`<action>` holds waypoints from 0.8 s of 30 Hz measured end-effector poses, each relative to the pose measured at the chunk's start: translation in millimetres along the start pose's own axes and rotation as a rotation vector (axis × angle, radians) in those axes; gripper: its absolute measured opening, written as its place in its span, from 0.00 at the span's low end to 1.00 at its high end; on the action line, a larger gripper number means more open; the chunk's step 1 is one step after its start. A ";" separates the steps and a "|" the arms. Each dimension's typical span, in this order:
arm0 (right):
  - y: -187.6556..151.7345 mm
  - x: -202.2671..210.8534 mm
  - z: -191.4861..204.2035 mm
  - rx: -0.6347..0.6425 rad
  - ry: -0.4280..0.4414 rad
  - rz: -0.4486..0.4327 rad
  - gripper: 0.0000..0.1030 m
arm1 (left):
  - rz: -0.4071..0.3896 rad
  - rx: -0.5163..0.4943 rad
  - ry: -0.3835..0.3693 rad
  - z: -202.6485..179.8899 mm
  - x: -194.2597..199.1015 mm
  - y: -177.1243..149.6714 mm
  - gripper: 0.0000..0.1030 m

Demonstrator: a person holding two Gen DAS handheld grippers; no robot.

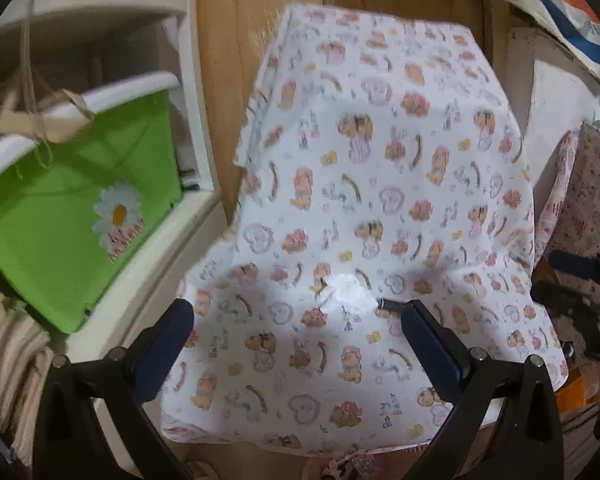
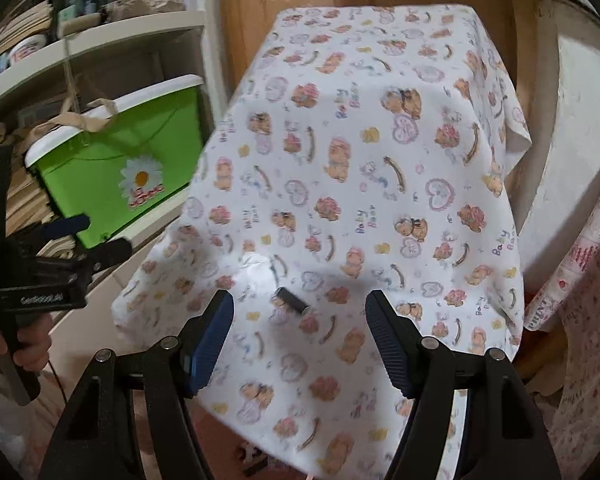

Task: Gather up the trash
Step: 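Raise both open tools back up over the table, then grasp the white tissue with the left tool while the right tool grasps the black spool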

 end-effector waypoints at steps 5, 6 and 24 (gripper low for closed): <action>-25.7 -52.3 -14.9 -0.047 0.047 0.139 0.52 | 0.098 0.026 0.012 11.6 -41.9 -22.5 1.00; -27.5 -60.4 -17.2 -0.047 0.046 0.160 0.51 | 0.116 0.038 0.013 14.4 -48.4 -24.7 1.00; -9.2 -134.9 11.8 0.008 0.118 0.252 0.39 | 0.241 0.142 0.012 55.1 -101.7 -0.2 1.00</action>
Point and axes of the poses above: each gripper's, at about its wrist camera, not at the fingertips, and x roughly against the way its jaws point, z to its left, y to its top, the point moved 5 cm from there along -x, roughly the way its jaws point, and after that the axes turned 6 degrees about -y, right-handed, at the moved point
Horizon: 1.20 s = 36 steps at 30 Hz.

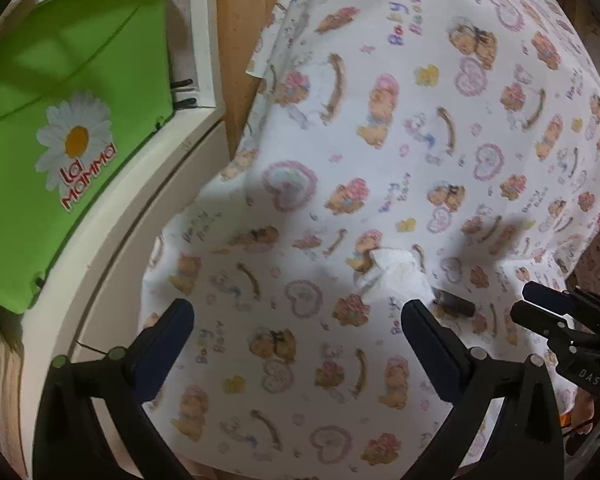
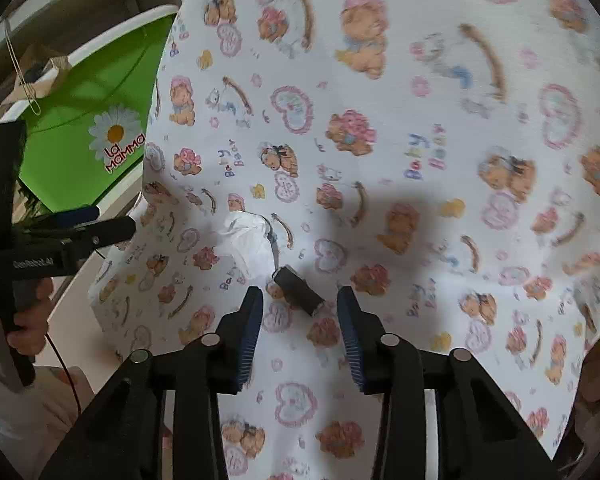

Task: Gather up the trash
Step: 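Grasp the white tissue with the left tool while the right tool grasps the black spool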

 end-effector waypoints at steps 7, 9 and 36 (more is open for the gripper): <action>-0.6 -49.3 12.9 0.169 -0.031 0.103 0.29 | 0.031 -0.007 0.115 13.1 -18.3 -1.6 1.00; -2.0 -57.1 14.6 0.194 -0.026 0.113 0.29 | 0.037 0.001 0.084 11.6 -19.4 -1.4 1.00; 13.3 -36.1 -16.9 -0.019 -0.107 -0.024 0.10 | 0.118 0.087 -0.154 -54.3 -65.7 13.3 0.95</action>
Point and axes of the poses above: each gripper's, at about its wrist camera, not at the fingertips, and x roughly against the way its jaws point, z to its left, y to its top, the point moved 5 cm from there along -x, roughly the way its jaws point, and after that the axes turned 6 degrees about -y, right-handed, at the moved point
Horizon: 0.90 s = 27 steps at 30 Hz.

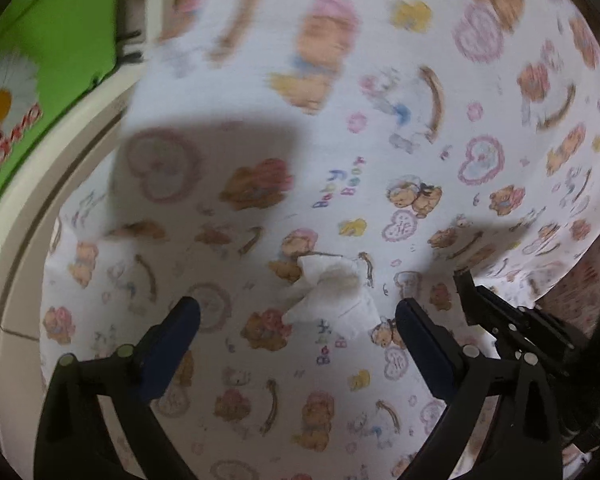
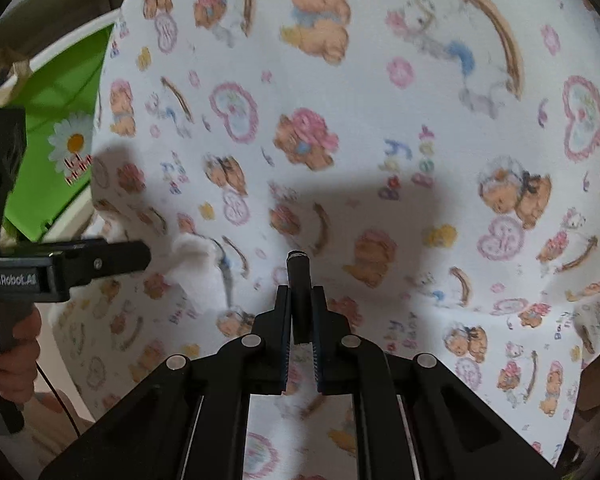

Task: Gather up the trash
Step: 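Grasp the white tissue with the left tool while the right tool grasps the black spool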

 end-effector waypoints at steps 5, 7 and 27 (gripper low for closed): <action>-3.4 2.0 -8.9 -0.002 -0.006 -0.004 0.10 | -0.001 -0.096 0.056 -27.8 -23.4 0.0 0.95; -4.3 7.5 -14.6 -0.003 -0.013 -0.011 0.10 | 0.035 -0.111 0.081 -34.3 -36.5 -2.6 0.93; -4.4 38.4 -55.0 -0.035 -0.071 -0.067 0.10 | 0.055 -0.138 0.171 -28.5 -65.9 -12.4 0.26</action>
Point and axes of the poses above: each gripper's, at about its wrist camera, not at the fingertips, and x roughly against the way its jaws point, z to its left, y to its top, the point moved 5 cm from there along -x, roughly the way its jaws point, and after that the axes turned 6 degrees about -y, right-handed, at the moved point
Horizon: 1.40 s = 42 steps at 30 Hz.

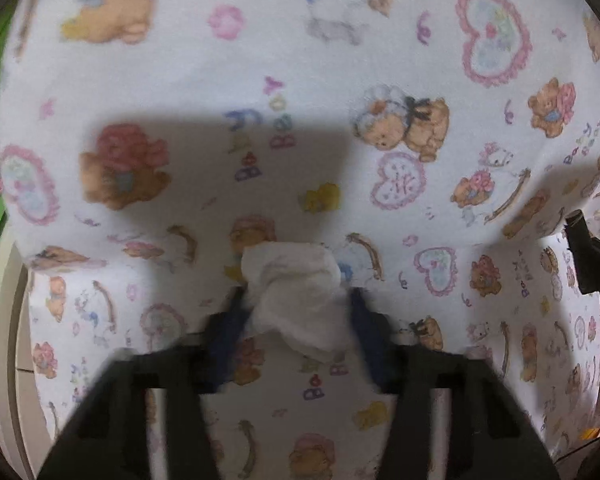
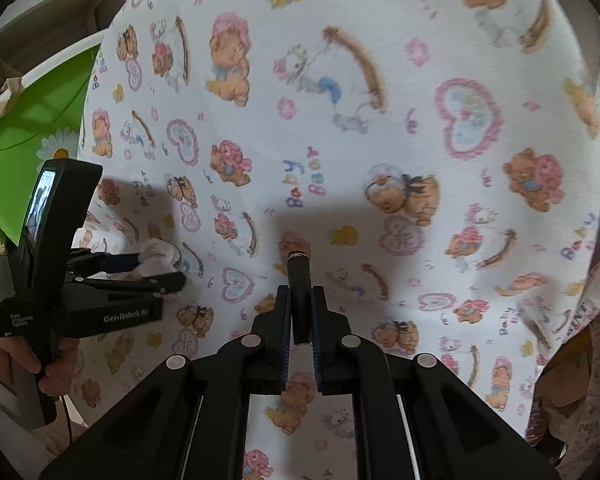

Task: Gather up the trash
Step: 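Carry tissue and spool over the pink basket and open both tools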

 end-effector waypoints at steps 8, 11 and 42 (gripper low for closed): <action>2.0 19.8 -18.8 -0.043 -0.019 -0.038 0.10 | -0.149 0.034 -0.055 9.4 50.5 13.9 0.07; 0.0 32.6 -24.5 -0.034 -0.050 -0.073 0.10 | -0.199 0.049 -0.091 10.5 69.8 9.1 0.07; -54.9 143.9 43.7 -0.034 0.011 -0.232 0.10 | -0.423 0.051 -0.039 32.5 198.9 -100.9 0.07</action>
Point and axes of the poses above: each gripper's, at about its wrist camera, not at the fingertips, and x roughly against the way its jaws point, z to its left, y to its top, the point moved 5 cm from there along -x, roughly the way its jaws point, and after that the axes turned 6 degrees about -y, right-handed, at the moved point
